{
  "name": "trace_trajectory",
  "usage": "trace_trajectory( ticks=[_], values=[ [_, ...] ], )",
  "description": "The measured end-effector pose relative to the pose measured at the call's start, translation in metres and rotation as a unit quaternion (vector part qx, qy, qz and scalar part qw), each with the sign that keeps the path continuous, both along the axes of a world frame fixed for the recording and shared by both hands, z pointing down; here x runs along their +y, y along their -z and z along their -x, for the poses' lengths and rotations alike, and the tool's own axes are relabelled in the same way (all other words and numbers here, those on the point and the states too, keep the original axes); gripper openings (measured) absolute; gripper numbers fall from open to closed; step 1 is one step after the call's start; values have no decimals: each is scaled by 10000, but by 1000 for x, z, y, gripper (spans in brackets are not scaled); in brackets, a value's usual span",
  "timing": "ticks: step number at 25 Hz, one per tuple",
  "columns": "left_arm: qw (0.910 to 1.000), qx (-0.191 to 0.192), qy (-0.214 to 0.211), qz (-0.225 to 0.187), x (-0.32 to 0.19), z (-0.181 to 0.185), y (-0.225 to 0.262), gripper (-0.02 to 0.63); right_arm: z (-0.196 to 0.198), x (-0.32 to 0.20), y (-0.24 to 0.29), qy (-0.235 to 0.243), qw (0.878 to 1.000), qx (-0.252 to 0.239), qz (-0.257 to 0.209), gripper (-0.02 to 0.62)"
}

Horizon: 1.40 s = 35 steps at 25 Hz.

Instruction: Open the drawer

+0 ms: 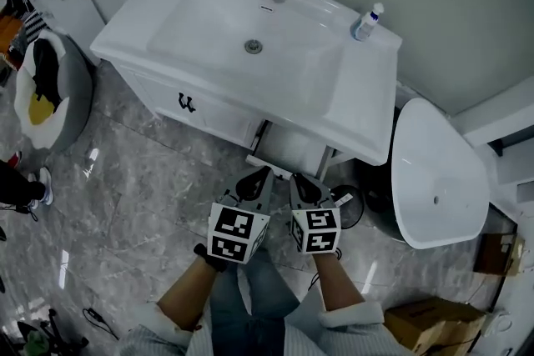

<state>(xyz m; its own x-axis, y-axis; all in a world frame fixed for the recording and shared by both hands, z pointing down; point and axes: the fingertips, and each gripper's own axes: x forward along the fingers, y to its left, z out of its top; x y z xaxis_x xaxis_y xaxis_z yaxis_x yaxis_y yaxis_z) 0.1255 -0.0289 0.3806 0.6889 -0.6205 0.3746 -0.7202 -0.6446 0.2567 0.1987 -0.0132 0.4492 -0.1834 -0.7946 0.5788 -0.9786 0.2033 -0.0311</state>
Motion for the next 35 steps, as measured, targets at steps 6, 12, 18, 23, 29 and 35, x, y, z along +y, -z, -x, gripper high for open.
trace_trajectory(
  ticks=[6, 12, 18, 23, 29, 35],
  values=[
    [9994, 147, 16, -319, 5, -8, 59, 17, 11, 1, 72, 379, 9979, -238, -462, 41],
    [9979, 152, -49, -626, 9, -15, 118, 17, -1, 9, 141, 396, 9935, -498, -941, 42],
    [9949, 367, -202, -919, 29, -25, 164, 17, -10, 26, 206, 498, 9871, -461, -1448, 43],
    [9923, 379, -552, -1044, 54, -37, 186, 17, -3, 46, 239, 613, 9839, -613, -1561, 41],
    [9906, 400, -797, -1034, 63, -39, 191, 17, 0, 56, 256, 398, 9815, -697, -1736, 12],
    [9916, 389, -730, -993, 54, -22, 192, 17, 5, 57, 254, 399, 9820, -802, -1664, 11]
  ],
)
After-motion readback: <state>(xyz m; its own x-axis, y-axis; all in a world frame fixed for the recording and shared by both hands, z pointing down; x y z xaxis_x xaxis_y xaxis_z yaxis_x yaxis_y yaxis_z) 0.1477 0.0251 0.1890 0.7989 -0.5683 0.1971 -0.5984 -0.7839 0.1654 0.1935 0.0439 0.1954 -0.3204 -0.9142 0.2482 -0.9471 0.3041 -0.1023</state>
